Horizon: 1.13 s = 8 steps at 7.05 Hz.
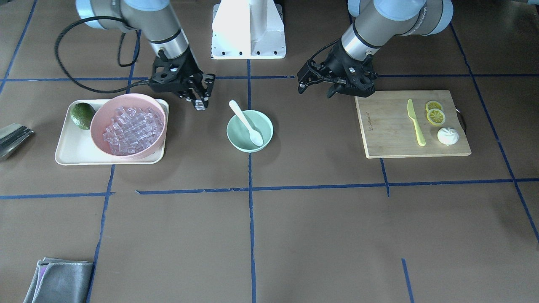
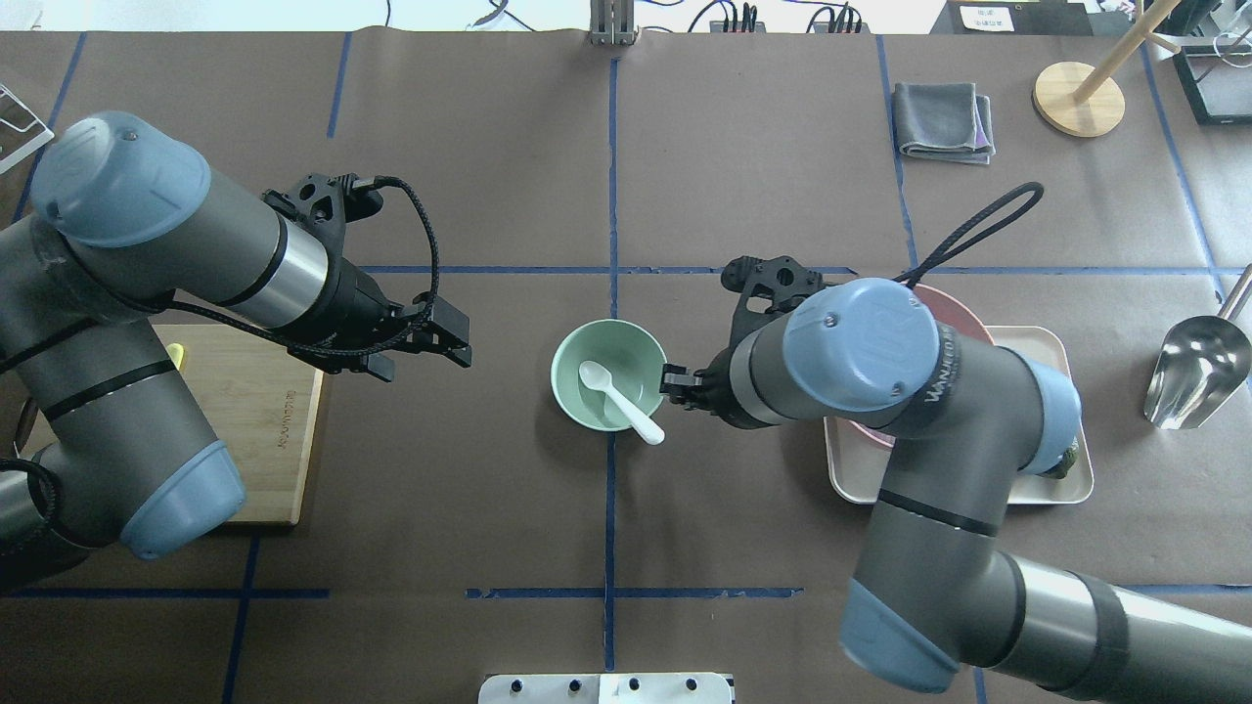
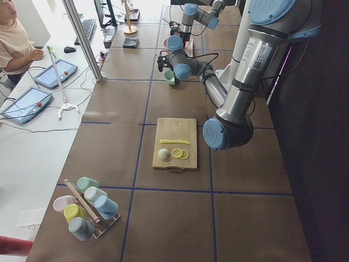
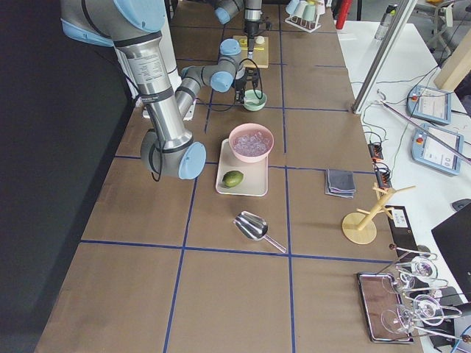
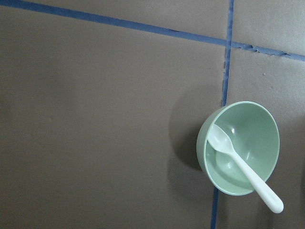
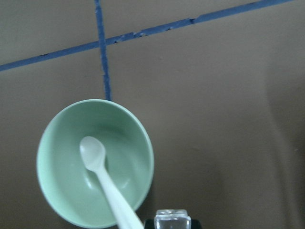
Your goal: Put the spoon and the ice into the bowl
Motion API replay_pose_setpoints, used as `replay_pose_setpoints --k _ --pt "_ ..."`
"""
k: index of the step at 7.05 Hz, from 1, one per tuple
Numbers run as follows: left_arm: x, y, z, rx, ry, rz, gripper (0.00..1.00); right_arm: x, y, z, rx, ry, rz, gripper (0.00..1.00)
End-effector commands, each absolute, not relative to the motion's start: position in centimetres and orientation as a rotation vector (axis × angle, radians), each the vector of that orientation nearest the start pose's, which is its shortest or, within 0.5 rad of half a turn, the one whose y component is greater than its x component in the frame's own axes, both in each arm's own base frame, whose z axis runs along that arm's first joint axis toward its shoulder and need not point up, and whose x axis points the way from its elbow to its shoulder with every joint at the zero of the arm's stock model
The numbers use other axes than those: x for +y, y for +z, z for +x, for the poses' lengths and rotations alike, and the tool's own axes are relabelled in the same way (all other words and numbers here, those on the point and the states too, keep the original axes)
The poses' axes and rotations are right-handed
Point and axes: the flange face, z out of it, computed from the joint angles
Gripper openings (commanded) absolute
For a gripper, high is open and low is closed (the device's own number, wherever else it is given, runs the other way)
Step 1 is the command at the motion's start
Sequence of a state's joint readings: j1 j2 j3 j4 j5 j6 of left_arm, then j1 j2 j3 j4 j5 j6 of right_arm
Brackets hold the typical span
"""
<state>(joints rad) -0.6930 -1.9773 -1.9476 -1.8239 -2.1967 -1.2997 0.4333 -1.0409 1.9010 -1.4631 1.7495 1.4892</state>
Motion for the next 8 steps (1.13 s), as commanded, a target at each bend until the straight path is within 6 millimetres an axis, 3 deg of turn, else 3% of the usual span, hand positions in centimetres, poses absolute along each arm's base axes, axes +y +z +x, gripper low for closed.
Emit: replay_pose_setpoints --k 1,3,4,5,7,8 --pt "-42.0 23.1 38.7 1.145 -0.053 -0.038 0.92 -36.4 17.7 -56.0 -0.968 0.302 0.080 0.00" --pt "-41.9 23.0 38.6 1.148 -0.052 -0.037 0.93 -37.0 17.4 -57.4 -0.954 0.307 0.077 0.05" --pt "-41.9 22.9 38.5 1.149 -0.053 -0.035 0.93 -37.2 17.7 -57.5 -0.947 0.308 0.077 0.70" --pt "-41.8 23.3 38.3 1.144 -0.055 -0.038 0.93 -37.2 17.7 -57.7 -0.948 0.311 0.076 0.99" --pt "-41.5 23.7 36.6 1.149 -0.063 -0.033 0.93 -37.3 17.7 -56.9 -0.972 0.310 0.082 1.00" --pt "-41.3 24.9 34.2 1.143 -0.077 -0.019 0.92 -38.0 18.4 -52.7 -0.994 0.318 0.071 1.00"
